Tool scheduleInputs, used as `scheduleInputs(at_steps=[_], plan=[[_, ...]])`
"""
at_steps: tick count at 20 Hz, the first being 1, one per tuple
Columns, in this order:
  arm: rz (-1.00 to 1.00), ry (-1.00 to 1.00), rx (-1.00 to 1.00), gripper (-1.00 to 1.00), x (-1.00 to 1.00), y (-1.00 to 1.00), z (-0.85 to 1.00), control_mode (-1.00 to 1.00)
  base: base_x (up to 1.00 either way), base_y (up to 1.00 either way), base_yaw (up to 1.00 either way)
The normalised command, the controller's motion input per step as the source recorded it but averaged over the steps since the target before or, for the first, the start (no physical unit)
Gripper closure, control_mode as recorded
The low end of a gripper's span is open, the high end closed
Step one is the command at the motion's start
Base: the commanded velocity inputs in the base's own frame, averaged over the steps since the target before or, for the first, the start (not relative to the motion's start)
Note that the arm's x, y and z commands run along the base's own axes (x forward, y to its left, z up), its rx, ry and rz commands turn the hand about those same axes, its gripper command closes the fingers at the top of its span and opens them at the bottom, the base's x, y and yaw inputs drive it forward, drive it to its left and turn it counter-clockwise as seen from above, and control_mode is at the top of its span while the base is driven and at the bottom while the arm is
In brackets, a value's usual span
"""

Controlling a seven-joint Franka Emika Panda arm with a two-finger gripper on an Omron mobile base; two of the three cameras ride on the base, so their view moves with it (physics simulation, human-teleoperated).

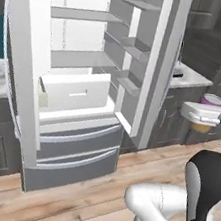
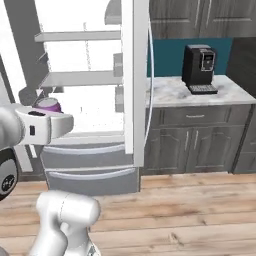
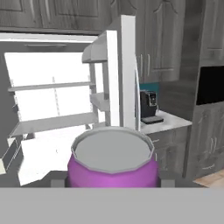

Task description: Open the fridge, grab two sodas, and place both sodas inside the bowl with ice on the dining counter.

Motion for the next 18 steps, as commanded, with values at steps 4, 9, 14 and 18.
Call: scheduleInputs(at_steps=[4, 9, 14, 18], plan=[[0.0, 0.0, 0.0, 1.0, 0.0, 0.0, 0.0, 1.0, -0.49, 0.0, -0.61], [0.0, 0.0, 0.0, 1.0, 0.0, 0.0, 0.0, 1.0, -0.08, 0.0, -0.69], [0.0, 0.0, 0.0, 1.0, 0.0, 0.0, 0.0, 1.0, 0.09, -0.01, -0.67], [0.0, 0.0, 0.0, 1.0, 0.0, 0.0, 0.0, 1.0, 0.26, 0.0, -0.6]])
